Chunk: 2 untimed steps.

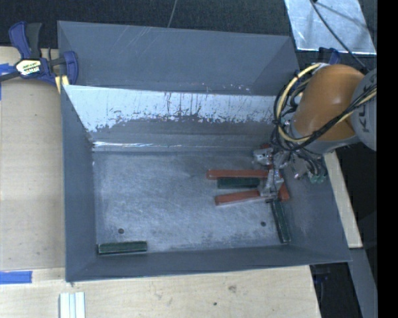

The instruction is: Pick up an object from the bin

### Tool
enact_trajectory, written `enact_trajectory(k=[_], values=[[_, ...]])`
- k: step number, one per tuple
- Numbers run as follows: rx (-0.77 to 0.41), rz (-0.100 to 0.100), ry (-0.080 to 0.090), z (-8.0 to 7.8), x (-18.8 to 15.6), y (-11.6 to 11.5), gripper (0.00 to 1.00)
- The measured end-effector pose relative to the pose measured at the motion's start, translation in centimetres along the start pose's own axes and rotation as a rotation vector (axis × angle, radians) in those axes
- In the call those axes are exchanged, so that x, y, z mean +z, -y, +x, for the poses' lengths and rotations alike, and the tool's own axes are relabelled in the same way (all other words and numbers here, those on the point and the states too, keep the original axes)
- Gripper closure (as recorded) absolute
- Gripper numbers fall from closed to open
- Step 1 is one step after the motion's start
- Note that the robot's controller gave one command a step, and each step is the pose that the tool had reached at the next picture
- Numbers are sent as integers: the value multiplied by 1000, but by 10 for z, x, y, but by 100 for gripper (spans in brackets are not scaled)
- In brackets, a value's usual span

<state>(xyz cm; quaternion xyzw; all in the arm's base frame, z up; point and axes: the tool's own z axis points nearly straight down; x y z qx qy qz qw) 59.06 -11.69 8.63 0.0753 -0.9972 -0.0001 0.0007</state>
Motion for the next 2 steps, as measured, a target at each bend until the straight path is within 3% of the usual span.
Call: enact_trajectory(k=[1,2], values=[[-1,0,0,0,0,0,100],[-140,2,6,17,-140,-16,100]])
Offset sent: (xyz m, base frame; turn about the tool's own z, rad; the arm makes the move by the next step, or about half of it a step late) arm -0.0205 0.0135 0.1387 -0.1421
